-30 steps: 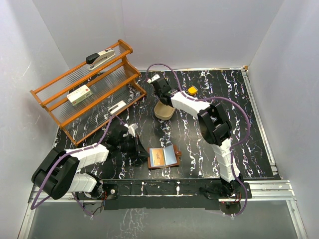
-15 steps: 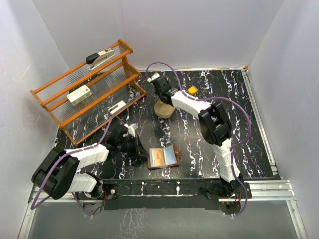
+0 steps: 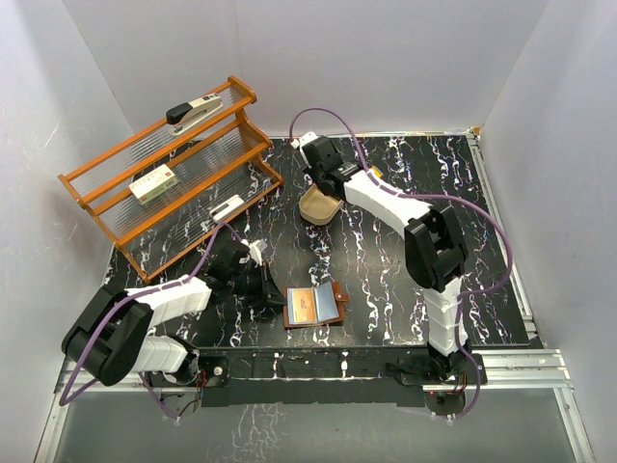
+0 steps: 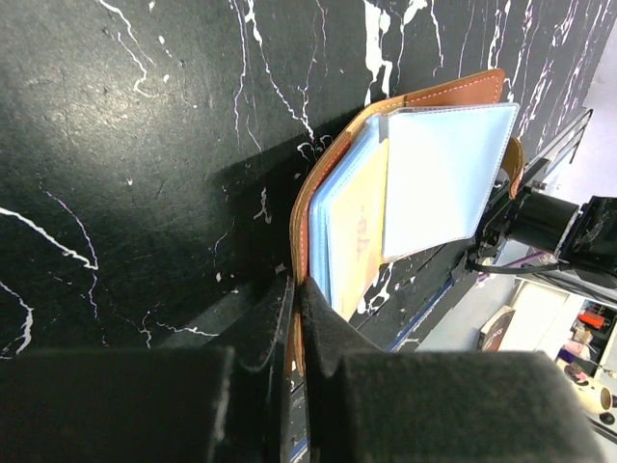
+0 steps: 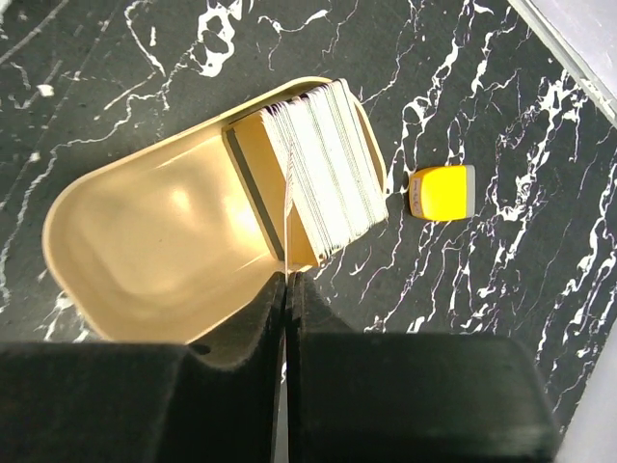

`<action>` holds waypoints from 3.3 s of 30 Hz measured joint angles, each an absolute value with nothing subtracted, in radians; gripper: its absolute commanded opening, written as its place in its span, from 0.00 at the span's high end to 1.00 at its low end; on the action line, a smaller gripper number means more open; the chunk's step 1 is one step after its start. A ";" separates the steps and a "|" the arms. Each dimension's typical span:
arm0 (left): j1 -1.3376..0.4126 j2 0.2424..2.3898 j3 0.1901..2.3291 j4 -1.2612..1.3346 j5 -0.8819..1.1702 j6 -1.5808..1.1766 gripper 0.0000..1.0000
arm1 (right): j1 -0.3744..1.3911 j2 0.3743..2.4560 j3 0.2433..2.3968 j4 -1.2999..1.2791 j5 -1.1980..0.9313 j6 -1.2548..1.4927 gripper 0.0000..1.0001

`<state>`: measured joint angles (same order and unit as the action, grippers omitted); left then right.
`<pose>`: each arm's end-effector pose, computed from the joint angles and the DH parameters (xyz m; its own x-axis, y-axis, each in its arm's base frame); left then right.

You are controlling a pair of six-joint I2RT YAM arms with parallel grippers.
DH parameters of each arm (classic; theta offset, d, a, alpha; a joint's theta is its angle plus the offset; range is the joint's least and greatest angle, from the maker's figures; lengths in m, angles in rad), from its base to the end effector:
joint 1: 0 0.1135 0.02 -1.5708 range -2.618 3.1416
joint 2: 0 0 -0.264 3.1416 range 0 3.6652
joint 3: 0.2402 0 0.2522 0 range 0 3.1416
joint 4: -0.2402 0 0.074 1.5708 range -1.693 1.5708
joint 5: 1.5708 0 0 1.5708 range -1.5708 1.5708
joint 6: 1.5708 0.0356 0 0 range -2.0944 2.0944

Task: Put the credit cards into the card holder
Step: Pick up the credit card from the storage box.

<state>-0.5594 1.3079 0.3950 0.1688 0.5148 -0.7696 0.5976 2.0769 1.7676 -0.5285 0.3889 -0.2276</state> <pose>0.1822 -0.1347 0.1402 -0.9473 -0.1214 -0.2963 0.1528 0.6419 -0.7514 0.3971 0.2539 0.2475 -0.5284 -0.6122 -0.5883 -0.4415 0.7899 -0.4255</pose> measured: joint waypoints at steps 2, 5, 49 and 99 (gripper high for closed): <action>-0.560 1.308 0.406 0.150 0.504 -0.762 0.88 | 0.595 2.045 1.754 -0.540 0.367 -0.204 1.00; -0.559 1.307 0.423 0.127 0.486 -0.758 0.83 | 0.595 1.983 1.723 -0.568 0.329 -0.150 1.00; -0.559 0.953 0.405 0.482 0.612 -1.213 0.91 | 0.622 1.064 0.722 0.010 -0.653 0.829 1.00; -0.559 0.877 0.342 0.511 0.579 -1.168 1.00 | 0.622 1.049 0.649 -0.094 -0.521 0.841 0.54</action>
